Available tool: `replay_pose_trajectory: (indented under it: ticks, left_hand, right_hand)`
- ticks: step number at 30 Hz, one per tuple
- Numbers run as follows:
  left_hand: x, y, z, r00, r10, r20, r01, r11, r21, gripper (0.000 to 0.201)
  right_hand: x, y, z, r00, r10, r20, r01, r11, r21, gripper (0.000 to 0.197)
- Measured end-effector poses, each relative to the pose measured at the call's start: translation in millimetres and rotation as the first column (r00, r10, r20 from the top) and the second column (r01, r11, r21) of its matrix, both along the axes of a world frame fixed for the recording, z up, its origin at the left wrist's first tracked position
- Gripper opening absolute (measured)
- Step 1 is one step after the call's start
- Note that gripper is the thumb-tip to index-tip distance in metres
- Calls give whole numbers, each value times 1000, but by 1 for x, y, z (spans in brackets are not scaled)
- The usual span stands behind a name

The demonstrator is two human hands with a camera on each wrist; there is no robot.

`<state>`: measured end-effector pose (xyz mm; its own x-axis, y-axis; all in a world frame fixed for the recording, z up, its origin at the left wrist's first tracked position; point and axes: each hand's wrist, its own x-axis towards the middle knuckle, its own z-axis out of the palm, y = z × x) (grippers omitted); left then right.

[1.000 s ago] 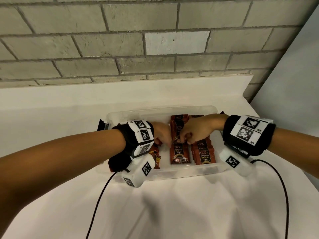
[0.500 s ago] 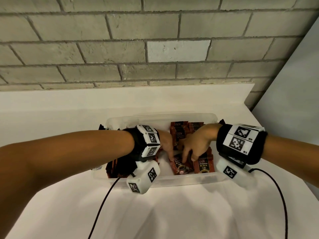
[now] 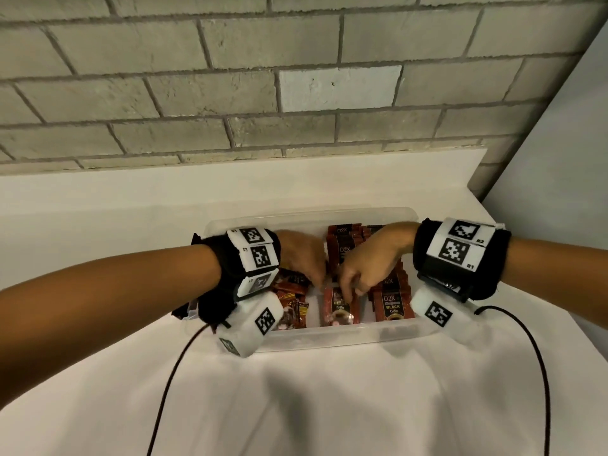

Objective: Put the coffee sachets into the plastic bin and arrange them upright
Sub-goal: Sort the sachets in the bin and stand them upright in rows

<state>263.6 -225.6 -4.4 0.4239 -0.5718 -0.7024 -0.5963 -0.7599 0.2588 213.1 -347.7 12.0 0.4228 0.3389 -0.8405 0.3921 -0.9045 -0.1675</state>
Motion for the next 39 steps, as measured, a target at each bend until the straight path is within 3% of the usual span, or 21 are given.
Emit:
replay_pose_trajectory:
  ticks: [2,4,10,14,17,20,22,24,31,35,39]
  left_hand:
    - [8,7,7,983,-132,127,139,989,-47,18]
    - [14,10,11,951,-222,216,235,971,-40,28]
    - [11,1,12,874,-471,120,448,877,176,51]
    - [7,-3,4,793,-581,183,503,794,342,80]
    - [6,0,6,742,-629,231,507,752,421,83]
    - [11,6,4,743,-611,274,471,768,435,78]
    - [13,10,2,762,-590,267,455,781,429,76]
    - [15,14,-1,771,-576,272,452,795,403,72]
    - [20,29,-3,773,-556,306,450,820,355,60]
    - [24,31,5,786,-514,345,453,857,245,45]
    - [28,51,25,866,-355,352,390,921,-29,37]
  right_hand:
    - [5,-5,7,996,-9,93,8,1000,9,35]
    - [10,-11,14,981,-19,191,19,1000,2,35]
    - [14,-13,9,943,60,327,-28,994,-101,28]
    - [9,-11,7,926,157,343,-78,969,-233,21]
    - [9,-15,7,915,196,354,-112,963,-245,30]
    - [7,-21,12,865,323,384,-238,938,-253,27]
    - [6,-19,14,873,323,365,-235,935,-265,26]
    - [6,-14,11,911,257,324,-157,939,-305,30]
    - [9,-13,11,914,203,350,-93,947,-307,36]
    - [12,-23,25,912,48,407,7,991,-133,38]
    - [2,-34,50,883,-127,452,102,992,80,36]
